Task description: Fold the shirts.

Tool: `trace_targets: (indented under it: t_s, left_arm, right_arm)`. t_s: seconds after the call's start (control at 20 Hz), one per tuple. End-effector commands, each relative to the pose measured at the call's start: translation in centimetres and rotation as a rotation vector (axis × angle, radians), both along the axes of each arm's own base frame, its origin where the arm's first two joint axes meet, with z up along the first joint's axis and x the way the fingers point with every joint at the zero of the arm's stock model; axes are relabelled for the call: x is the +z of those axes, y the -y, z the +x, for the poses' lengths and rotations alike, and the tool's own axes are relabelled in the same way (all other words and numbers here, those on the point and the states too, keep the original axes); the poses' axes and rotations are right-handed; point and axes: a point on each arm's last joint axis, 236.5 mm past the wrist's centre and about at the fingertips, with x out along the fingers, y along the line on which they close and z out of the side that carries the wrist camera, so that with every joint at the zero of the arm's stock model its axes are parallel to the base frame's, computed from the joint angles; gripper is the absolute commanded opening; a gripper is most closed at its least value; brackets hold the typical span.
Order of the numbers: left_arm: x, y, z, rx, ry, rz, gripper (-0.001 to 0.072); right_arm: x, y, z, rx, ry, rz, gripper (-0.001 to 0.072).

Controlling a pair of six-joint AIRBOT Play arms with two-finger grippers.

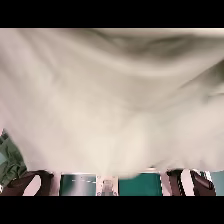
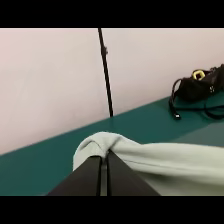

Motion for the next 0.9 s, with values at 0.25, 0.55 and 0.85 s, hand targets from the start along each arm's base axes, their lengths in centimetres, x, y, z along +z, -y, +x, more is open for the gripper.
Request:
trace_targets:
  t_s: [0.25, 0.55, 0.85]
  left_arm:
    - [-27.7, 3.0, 18.5, -0.204, -0.656, -0.158, 0.0024]
    - [-43.7, 2.2, 26.9, -0.078, -0.867, -0.261, 0.0024]
    - [-46.0, -0.6, 31.6, 0.091, -0.773, -0.335, 0.0024]
  right_arm:
    - [-28.0, 2.9, 17.6, 0.135, -0.578, 0.147, 0.0018]
    - [-46.6, 6.1, 26.7, 0.070, -0.926, 0.298, 0.0018]
    - [-51.8, 7.9, 33.2, 0.076, -0.964, 0.374, 0.0018]
